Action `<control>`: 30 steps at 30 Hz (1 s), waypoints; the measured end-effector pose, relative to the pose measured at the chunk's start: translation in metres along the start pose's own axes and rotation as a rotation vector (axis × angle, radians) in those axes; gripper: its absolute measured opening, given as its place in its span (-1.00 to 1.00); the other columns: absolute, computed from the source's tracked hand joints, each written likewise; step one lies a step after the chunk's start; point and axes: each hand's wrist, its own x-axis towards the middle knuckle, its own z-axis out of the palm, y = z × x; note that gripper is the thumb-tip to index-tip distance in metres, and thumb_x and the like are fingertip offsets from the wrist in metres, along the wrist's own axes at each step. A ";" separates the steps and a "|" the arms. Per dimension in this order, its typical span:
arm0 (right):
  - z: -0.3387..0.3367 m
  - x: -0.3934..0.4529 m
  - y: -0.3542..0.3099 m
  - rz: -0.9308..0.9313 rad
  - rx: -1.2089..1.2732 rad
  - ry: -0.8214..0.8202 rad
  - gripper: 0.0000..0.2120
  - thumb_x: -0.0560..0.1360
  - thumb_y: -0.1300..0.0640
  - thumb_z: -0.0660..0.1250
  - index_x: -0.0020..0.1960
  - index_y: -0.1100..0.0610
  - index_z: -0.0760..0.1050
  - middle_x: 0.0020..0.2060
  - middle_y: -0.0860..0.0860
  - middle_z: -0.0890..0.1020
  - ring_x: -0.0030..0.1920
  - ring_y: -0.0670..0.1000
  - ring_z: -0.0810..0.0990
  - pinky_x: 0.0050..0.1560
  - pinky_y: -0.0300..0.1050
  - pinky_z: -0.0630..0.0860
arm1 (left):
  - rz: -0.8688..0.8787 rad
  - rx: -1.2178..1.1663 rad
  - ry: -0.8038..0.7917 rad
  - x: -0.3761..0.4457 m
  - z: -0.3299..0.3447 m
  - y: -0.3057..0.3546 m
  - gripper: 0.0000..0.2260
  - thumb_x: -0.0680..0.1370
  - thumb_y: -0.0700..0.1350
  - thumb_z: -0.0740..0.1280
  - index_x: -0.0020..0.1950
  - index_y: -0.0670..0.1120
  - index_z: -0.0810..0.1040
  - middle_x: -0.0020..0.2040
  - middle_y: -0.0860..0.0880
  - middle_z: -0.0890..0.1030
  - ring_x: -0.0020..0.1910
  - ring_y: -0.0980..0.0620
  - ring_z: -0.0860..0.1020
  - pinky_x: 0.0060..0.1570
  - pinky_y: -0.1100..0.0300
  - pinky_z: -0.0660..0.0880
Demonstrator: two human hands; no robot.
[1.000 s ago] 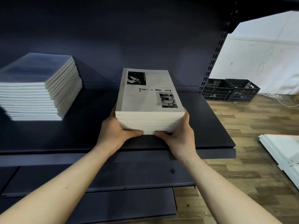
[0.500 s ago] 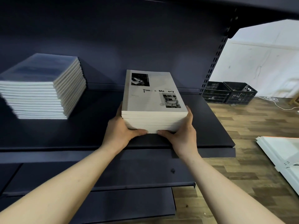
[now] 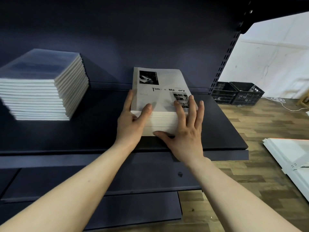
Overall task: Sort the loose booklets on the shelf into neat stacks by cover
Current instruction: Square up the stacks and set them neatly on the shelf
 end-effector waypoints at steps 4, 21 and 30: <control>-0.005 0.002 -0.003 0.014 -0.077 -0.025 0.00 0.37 -0.47 0.31 0.59 0.02 0.04 0.60 0.17 -0.07 0.57 0.25 -0.25 0.53 0.33 -0.06 | 0.006 -0.082 -0.020 0.001 0.001 0.002 -0.52 0.53 -0.02 0.41 0.23 0.42 0.25 0.03 0.48 0.55 0.09 0.42 0.52 -0.04 0.50 0.45; 0.040 0.028 -0.107 -0.068 -0.150 0.219 -0.42 0.60 -0.14 0.10 0.55 0.09 0.22 0.57 0.15 0.18 0.56 0.16 0.10 0.52 0.19 -0.02 | -0.584 -0.700 -0.257 0.031 -0.026 -0.030 -0.53 0.57 0.20 0.21 0.36 -0.04 0.51 0.23 -0.06 0.62 0.25 0.02 0.56 0.40 0.06 0.35; 0.045 0.024 -0.110 -0.020 -0.160 0.257 -0.43 0.57 -0.10 0.16 0.52 0.09 0.21 0.54 0.21 0.20 0.55 0.20 0.13 0.54 0.14 -0.08 | -0.359 -0.495 -0.341 0.057 -0.038 -0.023 -0.61 0.71 -0.03 0.02 0.53 -0.08 0.19 0.44 0.07 0.31 0.38 0.20 0.31 0.35 0.46 0.16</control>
